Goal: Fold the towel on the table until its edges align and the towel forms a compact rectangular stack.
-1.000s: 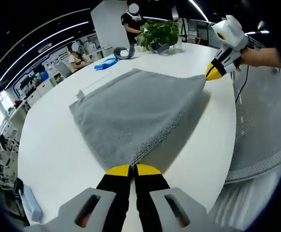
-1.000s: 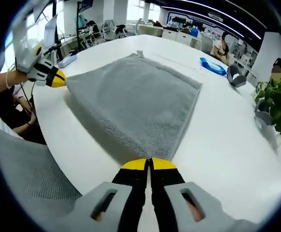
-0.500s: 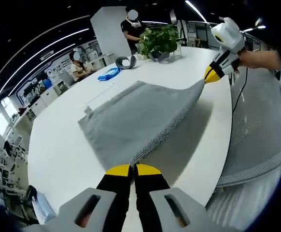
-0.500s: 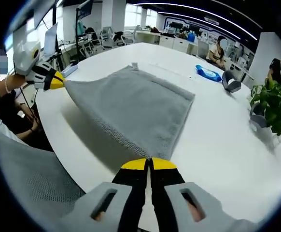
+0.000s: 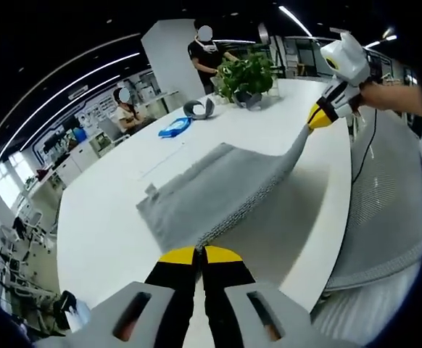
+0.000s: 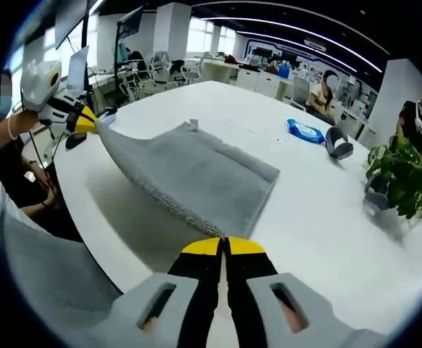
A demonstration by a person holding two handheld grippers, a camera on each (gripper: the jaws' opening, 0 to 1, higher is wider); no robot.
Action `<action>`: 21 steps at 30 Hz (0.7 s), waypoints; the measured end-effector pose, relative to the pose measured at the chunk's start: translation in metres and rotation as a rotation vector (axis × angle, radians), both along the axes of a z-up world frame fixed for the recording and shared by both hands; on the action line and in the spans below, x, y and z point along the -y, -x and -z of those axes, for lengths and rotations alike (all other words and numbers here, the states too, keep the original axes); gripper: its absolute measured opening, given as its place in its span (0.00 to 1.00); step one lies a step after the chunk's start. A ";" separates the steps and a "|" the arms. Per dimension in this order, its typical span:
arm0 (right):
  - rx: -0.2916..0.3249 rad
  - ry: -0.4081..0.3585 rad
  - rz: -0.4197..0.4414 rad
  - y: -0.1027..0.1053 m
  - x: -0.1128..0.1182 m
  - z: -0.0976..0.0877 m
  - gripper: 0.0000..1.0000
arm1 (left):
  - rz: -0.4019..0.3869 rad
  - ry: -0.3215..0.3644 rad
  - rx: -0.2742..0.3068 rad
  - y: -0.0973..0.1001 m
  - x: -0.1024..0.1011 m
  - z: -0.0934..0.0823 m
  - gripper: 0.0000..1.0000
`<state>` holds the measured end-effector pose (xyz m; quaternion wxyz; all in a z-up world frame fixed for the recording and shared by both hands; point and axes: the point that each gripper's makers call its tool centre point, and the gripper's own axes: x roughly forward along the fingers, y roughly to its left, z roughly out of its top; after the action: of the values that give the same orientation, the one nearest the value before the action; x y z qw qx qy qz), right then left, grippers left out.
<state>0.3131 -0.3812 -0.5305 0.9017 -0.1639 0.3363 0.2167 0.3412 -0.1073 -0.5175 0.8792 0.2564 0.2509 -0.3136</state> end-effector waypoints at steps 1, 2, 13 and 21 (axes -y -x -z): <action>0.003 0.002 0.000 -0.001 0.000 -0.001 0.00 | -0.002 0.002 0.001 -0.001 0.000 -0.001 0.02; 0.010 0.005 0.000 -0.004 0.000 -0.004 0.00 | -0.005 0.002 0.004 -0.004 0.000 -0.004 0.02; 0.077 0.015 0.006 -0.039 0.002 -0.028 0.00 | -0.021 0.006 0.046 -0.039 0.001 -0.023 0.02; 0.123 0.064 -0.013 -0.074 0.005 -0.043 0.00 | -0.047 0.056 0.068 -0.075 0.005 -0.036 0.02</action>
<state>0.3875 -0.3861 -0.4877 0.9135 -0.2079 0.2861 0.2010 0.4163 -0.1125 -0.4811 0.9012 0.2361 0.2181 -0.2908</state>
